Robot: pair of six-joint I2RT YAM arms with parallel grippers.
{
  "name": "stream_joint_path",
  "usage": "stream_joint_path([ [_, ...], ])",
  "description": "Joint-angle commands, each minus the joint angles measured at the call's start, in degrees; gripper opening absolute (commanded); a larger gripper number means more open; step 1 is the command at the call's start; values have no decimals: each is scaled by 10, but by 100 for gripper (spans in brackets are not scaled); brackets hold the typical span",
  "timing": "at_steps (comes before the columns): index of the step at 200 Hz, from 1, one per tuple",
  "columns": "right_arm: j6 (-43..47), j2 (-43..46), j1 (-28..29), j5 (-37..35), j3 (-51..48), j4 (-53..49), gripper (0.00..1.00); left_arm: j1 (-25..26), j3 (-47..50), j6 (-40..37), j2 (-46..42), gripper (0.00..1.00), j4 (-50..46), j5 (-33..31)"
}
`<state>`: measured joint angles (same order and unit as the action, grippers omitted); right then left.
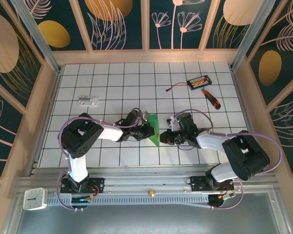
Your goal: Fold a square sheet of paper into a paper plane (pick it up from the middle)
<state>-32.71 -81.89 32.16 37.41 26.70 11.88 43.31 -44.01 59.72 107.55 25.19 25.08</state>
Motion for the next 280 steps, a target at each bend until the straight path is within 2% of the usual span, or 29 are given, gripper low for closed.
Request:
stream_joint_path([
  [1, -14, -22, 14, 1, 10, 24, 0, 14, 40, 60, -3, 0, 1, -22],
  [67, 5, -90, 26, -12, 43, 21, 0, 25, 56, 78, -13, 0, 14, -33],
  [138, 19, -130, 21, -61, 7, -44, 0, 24, 14, 42, -34, 0, -24, -25],
  [175, 16, -125, 20, -68, -7, -66, 0, 25, -14, 25, -54, 10, -34, -20],
  [209, 13, -122, 19, -67, -11, -65, 0, 25, -34, 15, -46, 12, -52, -17],
  [259, 16, -121, 19, -71, -8, -69, 0, 21, -35, 4, -16, 0, -77, -25],
  [280, 15, -119, 19, -73, -8, -74, 0, 9, -25, 1, -8, 0, -72, -27],
])
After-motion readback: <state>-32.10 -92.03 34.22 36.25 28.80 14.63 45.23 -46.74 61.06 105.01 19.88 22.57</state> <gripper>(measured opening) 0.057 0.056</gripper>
